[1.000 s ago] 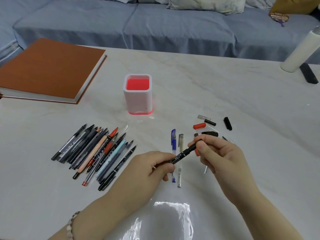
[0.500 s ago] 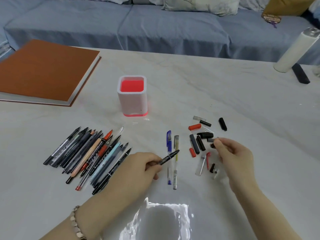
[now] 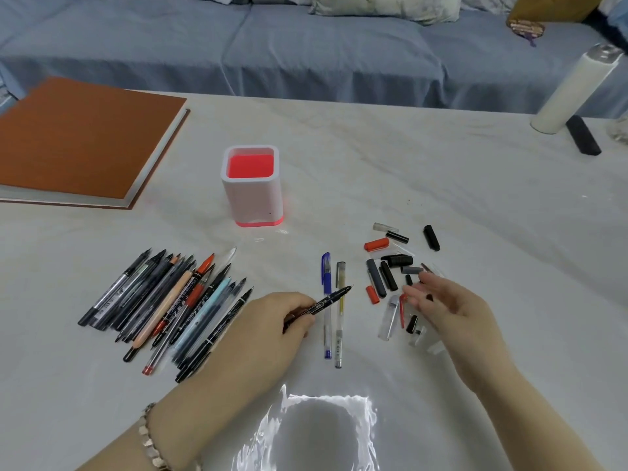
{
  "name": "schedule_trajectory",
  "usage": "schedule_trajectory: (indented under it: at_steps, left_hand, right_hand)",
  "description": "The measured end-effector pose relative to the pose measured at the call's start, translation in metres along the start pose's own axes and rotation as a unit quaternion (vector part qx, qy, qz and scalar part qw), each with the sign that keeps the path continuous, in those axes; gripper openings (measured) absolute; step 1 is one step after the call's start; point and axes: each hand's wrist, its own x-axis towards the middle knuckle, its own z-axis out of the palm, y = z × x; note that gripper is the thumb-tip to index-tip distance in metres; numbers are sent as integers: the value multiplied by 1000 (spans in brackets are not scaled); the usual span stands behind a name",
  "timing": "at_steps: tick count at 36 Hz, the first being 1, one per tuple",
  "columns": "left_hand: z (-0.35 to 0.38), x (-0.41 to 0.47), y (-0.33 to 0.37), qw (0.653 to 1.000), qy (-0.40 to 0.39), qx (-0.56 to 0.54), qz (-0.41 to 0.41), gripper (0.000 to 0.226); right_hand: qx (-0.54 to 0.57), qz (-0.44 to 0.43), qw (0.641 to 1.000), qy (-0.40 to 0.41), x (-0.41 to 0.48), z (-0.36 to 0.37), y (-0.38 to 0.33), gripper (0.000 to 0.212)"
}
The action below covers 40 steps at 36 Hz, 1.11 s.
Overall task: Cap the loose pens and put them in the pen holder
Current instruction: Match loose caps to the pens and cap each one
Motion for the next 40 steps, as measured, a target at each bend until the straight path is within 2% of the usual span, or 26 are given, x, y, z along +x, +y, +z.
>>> schedule_trajectory:
  at_steps: [3,7,11,17,19,24,34,38,40]
  left_hand:
    - [2,0,2,1000,-10,-7,6,17]
    - [4,-2,3,999,-19,-23,9,20]
    - [3,-4,5,999,-21,-34,22,27]
    - [-1,-7,9,998,-15,-42,36,19]
    - [-2,-8,9,998,-12,-40,41,18]
    - [-2,-9,9,998,-10,-36,54,19]
    - [-2,-10,7,993,22,-5,119,21]
    - [-1,-11,7,993,11,0,121,26]
    - [0,-10,8,994,0,-7,110,23]
  right_hand:
    - [37,24,999,-1,-9,4,2,31]
    - [175,50,983,-31,-20,14,-4,24]
    - [153,44,986,-47,-26,23,-5,15]
    - [254,57,964,-50,-30,34,-13,16]
    - [247,46,967,-44,-31,37,-14,21]
    - [223,30,974,-36,-34,42,-17,13]
    - [114,9,989,-92,-36,43,-16,9]
    - [77,-38,992,-97,-38,42,-17,25]
    - [64,-65,991,-99,-39,43,-18,24]
